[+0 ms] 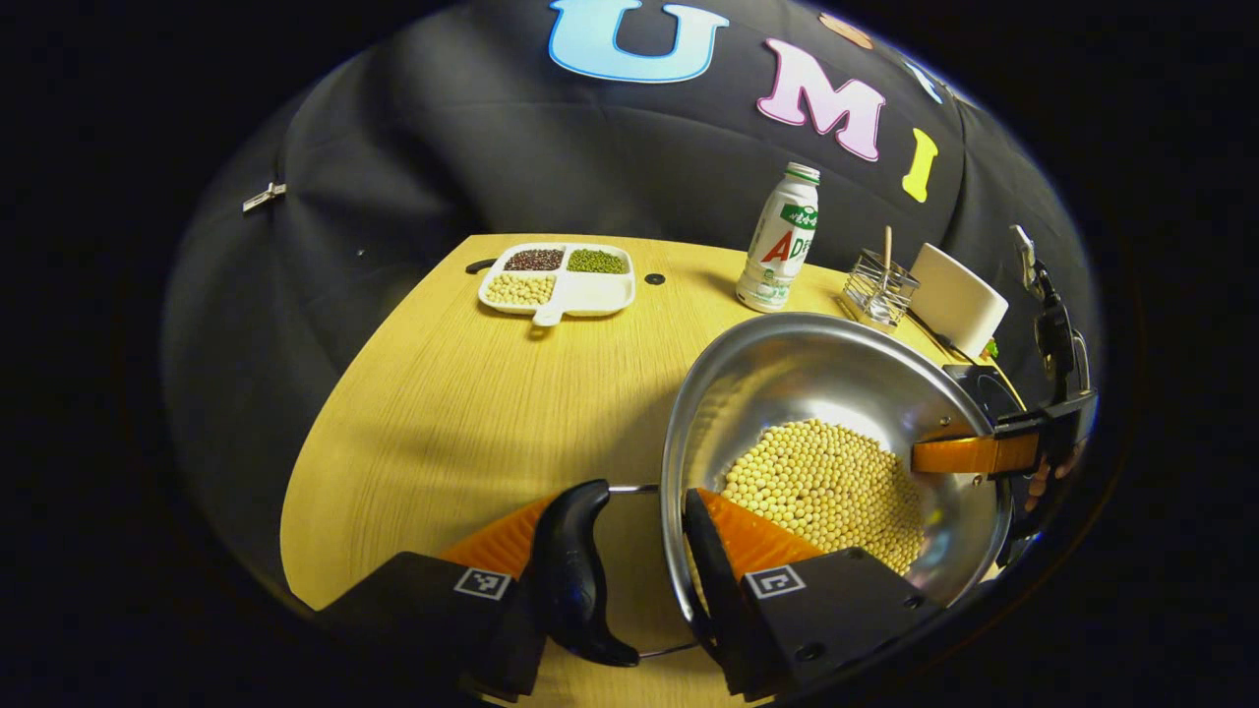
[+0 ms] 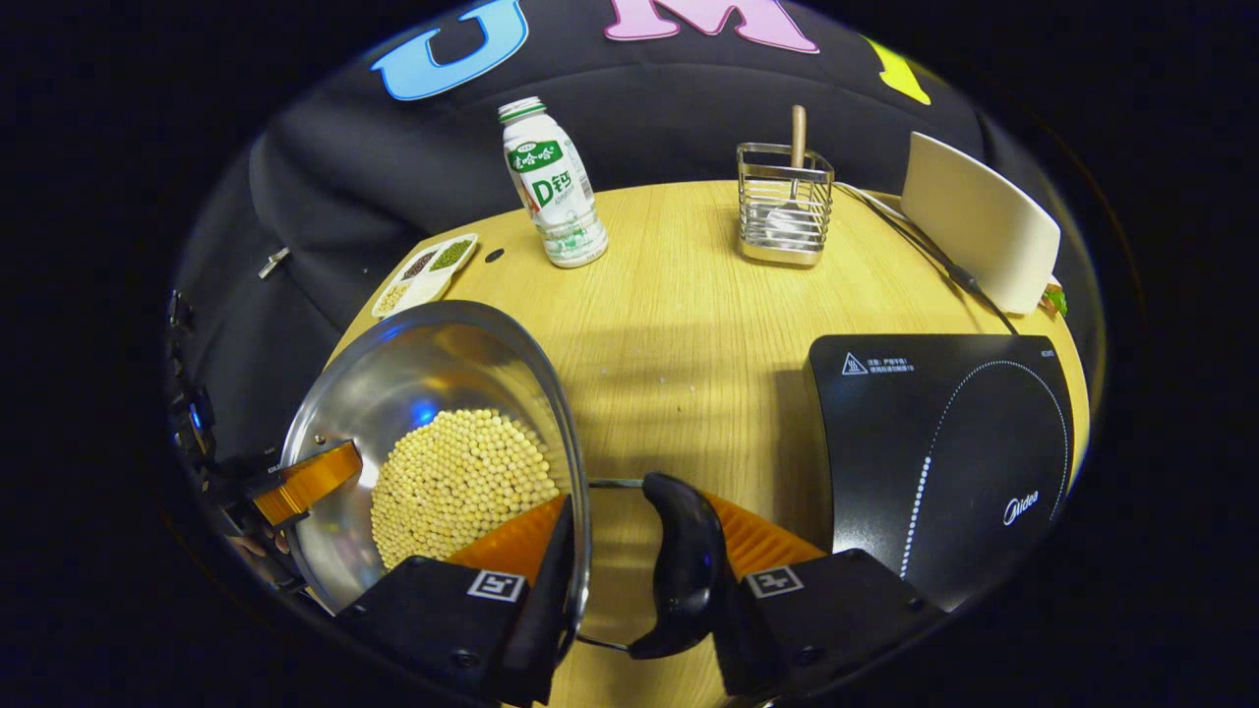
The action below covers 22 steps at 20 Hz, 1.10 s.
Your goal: First push the handle of the pot to place it horizontally, then grasp the pot with both hands and set it on the induction cooktop.
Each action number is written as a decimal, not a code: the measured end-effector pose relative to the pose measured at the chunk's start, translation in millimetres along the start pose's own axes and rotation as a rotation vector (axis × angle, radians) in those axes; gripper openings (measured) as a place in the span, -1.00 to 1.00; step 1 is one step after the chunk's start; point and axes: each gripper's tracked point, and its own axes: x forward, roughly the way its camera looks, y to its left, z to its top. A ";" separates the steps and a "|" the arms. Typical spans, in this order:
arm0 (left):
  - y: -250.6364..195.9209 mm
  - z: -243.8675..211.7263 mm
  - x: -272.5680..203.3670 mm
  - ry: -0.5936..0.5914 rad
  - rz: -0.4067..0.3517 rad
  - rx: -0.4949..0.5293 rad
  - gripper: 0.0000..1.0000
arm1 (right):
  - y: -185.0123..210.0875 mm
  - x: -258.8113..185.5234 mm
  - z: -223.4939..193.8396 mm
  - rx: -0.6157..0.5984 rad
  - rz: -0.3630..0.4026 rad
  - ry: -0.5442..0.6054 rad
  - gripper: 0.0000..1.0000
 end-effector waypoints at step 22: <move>-91.4 26.1 -111.8 -0.059 -0.008 -0.037 0.31 | -42.0 -144.5 20.8 -0.008 0.008 -0.112 0.22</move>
